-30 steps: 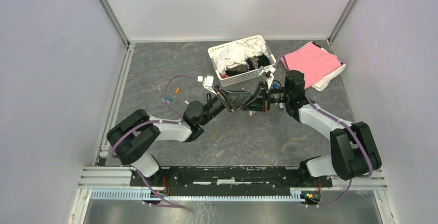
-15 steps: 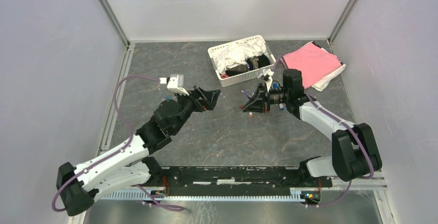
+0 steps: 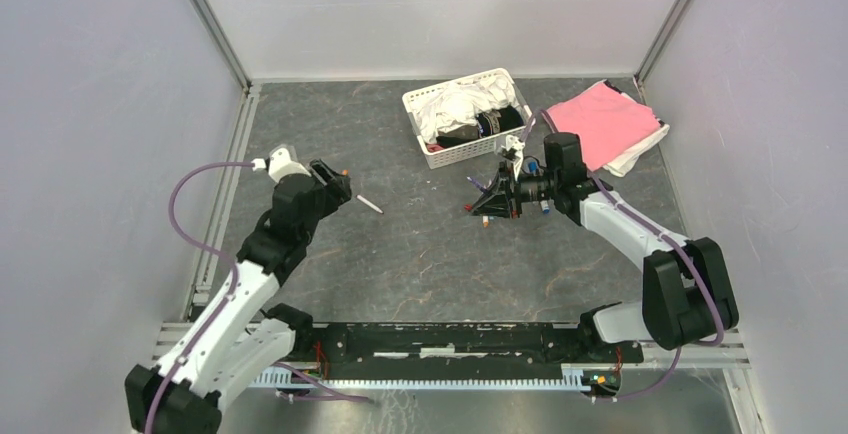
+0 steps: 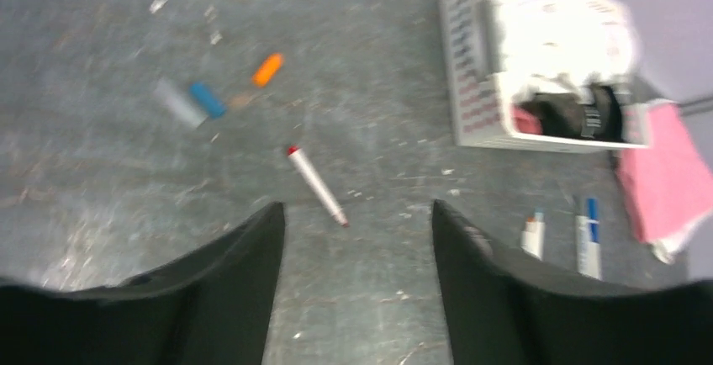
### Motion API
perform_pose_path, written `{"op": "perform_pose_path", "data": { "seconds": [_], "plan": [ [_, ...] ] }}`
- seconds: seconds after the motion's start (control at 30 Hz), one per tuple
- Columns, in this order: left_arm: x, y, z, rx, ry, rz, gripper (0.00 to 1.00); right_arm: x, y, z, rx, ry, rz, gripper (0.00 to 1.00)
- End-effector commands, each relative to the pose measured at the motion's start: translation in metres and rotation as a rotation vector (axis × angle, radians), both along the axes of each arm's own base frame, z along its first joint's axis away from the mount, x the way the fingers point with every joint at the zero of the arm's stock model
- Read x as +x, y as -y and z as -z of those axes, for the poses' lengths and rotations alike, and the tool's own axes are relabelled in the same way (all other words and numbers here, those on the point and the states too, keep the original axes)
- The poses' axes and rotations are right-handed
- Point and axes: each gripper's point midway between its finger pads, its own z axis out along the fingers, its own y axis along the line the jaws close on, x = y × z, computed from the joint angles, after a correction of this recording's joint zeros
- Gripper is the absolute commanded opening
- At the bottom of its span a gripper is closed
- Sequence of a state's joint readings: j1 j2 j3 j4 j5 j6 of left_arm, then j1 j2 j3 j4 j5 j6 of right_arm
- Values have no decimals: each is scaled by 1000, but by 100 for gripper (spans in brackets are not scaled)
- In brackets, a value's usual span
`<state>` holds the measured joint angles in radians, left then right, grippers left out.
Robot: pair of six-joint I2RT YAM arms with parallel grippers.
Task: Insert the pens into the pen caps
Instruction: Move the pen cap to the center of the board.
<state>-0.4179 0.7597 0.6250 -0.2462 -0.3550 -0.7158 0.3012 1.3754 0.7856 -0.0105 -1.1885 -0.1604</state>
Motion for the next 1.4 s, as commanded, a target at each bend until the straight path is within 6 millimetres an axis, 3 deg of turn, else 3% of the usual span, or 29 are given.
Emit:
{"op": "perform_pose_path", "data": {
  "seconds": [0.0, 0.07, 0.13, 0.53, 0.8, 1.2, 1.37],
  "plan": [
    [7, -19, 36, -7, -200, -96, 62, 10, -1, -5, -22, 59, 0, 0],
    [13, -39, 41, 35, -253, -204, 49, 11, 0, -2, -38, 62, 1, 0],
    [20, -52, 47, 61, -304, -266, 44, 13, 1, 1, -50, 62, 3, 0],
    [65, -98, 114, 31, -566, -439, 49, 21, 5, 19, -105, 12, -25, 0],
    [84, -97, 145, 15, -633, -441, 49, 24, 9, 25, -109, -19, -29, 0],
    [91, -97, 167, 11, -669, -455, 47, 25, 11, 26, -106, -20, -24, 0],
    [92, -96, 172, 11, -680, -457, 42, 25, 11, 25, -102, -19, -27, 0]
  ]
}}
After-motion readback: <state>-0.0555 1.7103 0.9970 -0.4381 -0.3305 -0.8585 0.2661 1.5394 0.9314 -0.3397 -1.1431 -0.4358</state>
